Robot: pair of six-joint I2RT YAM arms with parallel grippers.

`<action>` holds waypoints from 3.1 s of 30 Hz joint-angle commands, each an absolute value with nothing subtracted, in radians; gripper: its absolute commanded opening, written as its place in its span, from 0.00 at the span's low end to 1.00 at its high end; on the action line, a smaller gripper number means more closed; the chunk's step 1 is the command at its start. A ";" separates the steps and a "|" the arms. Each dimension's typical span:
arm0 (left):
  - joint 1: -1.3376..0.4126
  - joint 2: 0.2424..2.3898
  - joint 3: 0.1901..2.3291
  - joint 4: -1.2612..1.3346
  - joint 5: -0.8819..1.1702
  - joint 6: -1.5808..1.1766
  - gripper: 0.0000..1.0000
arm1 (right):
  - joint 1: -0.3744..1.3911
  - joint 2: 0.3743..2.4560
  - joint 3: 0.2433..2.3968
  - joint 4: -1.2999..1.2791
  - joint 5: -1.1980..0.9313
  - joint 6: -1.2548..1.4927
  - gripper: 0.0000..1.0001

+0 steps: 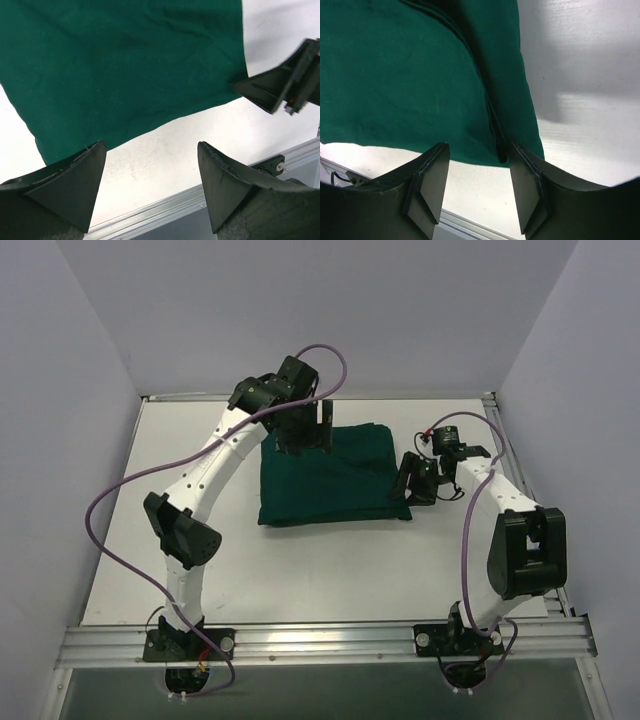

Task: Open and lay out the surgical kit
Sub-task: Open the surgical kit at the center of the board.

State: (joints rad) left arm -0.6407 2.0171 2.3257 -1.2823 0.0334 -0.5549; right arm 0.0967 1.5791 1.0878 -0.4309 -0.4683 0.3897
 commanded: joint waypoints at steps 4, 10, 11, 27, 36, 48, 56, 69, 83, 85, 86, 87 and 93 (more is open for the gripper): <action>-0.693 2.043 2.424 -1.278 0.055 -0.474 0.77 | 0.086 1.612 1.071 -0.416 -0.480 0.399 0.49; -0.751 2.055 2.434 -1.258 0.009 -0.427 0.60 | 0.083 1.589 1.089 -0.417 -0.520 0.402 0.12; -0.761 2.065 2.433 -1.256 0.009 -0.422 0.59 | 0.083 1.576 1.104 -0.423 -0.550 0.406 0.03; -0.861 2.132 2.413 -1.118 0.012 -0.336 0.59 | 0.092 1.539 1.250 -0.460 -0.626 0.529 0.00; -0.894 1.931 2.045 -0.826 -0.026 -0.278 0.62 | 0.106 1.519 1.256 -0.390 -0.693 0.664 0.00; -0.931 2.031 2.103 -0.801 -0.199 -0.241 0.64 | 0.153 1.499 1.287 -0.364 -0.742 0.827 0.00; -0.927 2.080 2.114 -0.810 -0.190 -0.233 0.63 | 0.155 1.491 1.308 -0.365 -0.741 0.850 0.00; -0.822 2.074 2.125 -0.893 -0.354 -0.357 0.02 | 0.141 1.500 1.319 -0.423 -0.671 0.769 0.54; -0.120 1.560 1.715 -1.089 -0.515 -0.410 0.02 | 0.221 1.712 1.652 -0.537 -0.567 0.552 0.77; 0.030 1.527 1.665 -1.118 -0.538 -0.410 0.02 | 0.324 1.762 1.692 -0.531 -0.548 0.525 0.76; 0.075 1.520 1.655 -1.159 -0.560 -0.417 0.03 | 0.362 1.781 1.706 -0.534 -0.532 0.494 0.76; 0.109 1.513 1.646 -1.184 -0.586 -0.443 0.13 | 0.397 1.799 1.721 -0.532 -0.511 0.480 0.75; 0.176 1.421 1.562 -1.158 -0.579 -0.475 0.94 | 0.627 1.934 1.813 -0.509 -0.411 0.390 0.67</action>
